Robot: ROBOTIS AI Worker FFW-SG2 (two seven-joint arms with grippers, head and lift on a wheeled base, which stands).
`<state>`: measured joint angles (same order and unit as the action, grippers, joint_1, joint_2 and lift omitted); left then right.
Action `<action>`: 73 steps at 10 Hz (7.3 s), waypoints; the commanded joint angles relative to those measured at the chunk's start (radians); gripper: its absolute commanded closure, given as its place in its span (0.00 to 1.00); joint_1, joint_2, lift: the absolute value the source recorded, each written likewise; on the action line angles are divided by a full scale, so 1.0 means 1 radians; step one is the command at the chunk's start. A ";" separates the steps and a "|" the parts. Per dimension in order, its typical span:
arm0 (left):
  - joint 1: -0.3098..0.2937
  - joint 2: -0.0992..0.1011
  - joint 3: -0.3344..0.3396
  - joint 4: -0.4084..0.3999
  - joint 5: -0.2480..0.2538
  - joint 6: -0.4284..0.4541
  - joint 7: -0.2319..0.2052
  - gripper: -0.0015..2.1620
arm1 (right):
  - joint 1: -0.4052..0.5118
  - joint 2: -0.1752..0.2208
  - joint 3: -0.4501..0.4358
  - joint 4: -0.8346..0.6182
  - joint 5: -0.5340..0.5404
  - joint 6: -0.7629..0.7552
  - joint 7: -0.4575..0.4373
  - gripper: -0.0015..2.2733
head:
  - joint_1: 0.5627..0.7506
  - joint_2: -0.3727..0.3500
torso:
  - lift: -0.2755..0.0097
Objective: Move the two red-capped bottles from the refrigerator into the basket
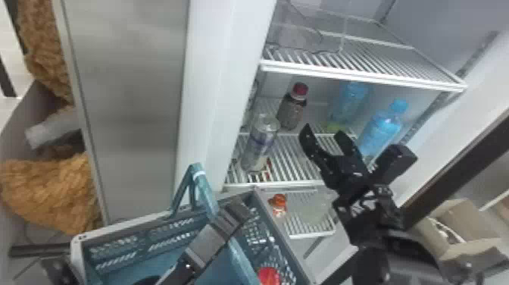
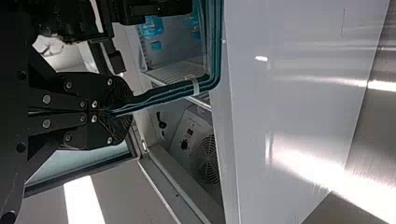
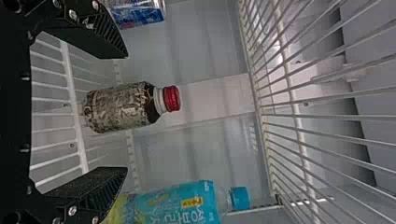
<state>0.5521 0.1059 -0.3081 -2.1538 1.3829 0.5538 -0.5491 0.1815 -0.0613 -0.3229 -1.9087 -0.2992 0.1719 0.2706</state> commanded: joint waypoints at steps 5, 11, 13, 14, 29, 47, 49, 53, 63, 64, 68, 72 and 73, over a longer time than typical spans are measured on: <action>0.000 0.002 -0.001 0.003 0.005 -0.004 0.000 0.56 | -0.110 -0.014 0.044 0.091 0.056 0.042 -0.037 0.07 | 0.67 0.03 | 0.97; -0.002 0.002 -0.003 0.010 0.013 -0.007 0.000 0.56 | -0.206 -0.021 0.048 0.199 0.096 0.081 -0.056 0.07 | 0.64 0.03 | 0.97; -0.002 0.002 -0.005 0.012 0.015 -0.011 0.000 0.56 | -0.240 -0.023 0.048 0.234 0.108 0.081 -0.056 0.07 | 0.63 0.03 | 0.97; -0.002 0.002 -0.005 0.012 0.015 -0.011 0.000 0.56 | -0.265 -0.028 0.060 0.253 0.114 0.081 -0.056 0.07 | 0.62 0.03 | 0.97; -0.007 0.005 -0.005 0.015 0.017 -0.019 0.000 0.56 | -0.464 -0.055 0.129 0.491 0.166 0.123 -0.048 0.35 | 0.48 0.03 | 0.97; -0.010 0.003 -0.013 0.025 0.027 -0.016 0.000 0.56 | 0.074 -0.054 0.026 -0.243 0.028 0.238 -0.060 0.56 | 0.66 0.03 | 0.97; -0.010 0.003 -0.015 0.025 0.029 -0.016 0.000 0.56 | 0.155 -0.052 0.012 -0.331 -0.004 0.265 -0.056 0.56 | 0.70 0.03 | 0.97; -0.007 0.003 -0.019 0.027 0.031 -0.021 0.000 0.56 | 0.317 -0.043 -0.010 -0.532 -0.064 0.321 -0.027 0.56 | 0.70 0.03 | 0.97; -0.015 -0.003 -0.033 0.042 0.031 -0.014 0.006 0.56 | 0.518 -0.041 0.070 -0.787 -0.143 0.505 0.072 0.56 | 0.70 0.03 | 0.97; -0.015 -0.005 -0.033 0.044 0.031 -0.016 0.005 0.56 | 0.506 -0.046 0.098 -0.778 -0.153 0.515 0.076 0.56 | 0.70 0.03 | 0.97; -0.017 -0.008 -0.031 0.052 0.047 -0.036 0.005 0.56 | 0.444 -0.063 0.181 -0.711 -0.145 0.550 0.108 0.50 | 0.70 0.03 | 0.97; -0.020 -0.011 -0.021 0.052 0.053 -0.053 0.003 0.56 | 0.420 -0.066 0.191 -0.692 -0.130 0.589 0.141 0.06 | 0.70 0.09 | 0.97; -0.020 -0.011 -0.021 0.052 0.055 -0.056 0.003 0.56 | 0.425 -0.066 0.183 -0.692 -0.140 0.586 0.142 0.08 | 0.70 0.10 | 0.97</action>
<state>0.5324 0.0950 -0.3295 -2.1022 1.4374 0.4995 -0.5458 0.6024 -0.1273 -0.1351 -2.5994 -0.4347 0.7590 0.4123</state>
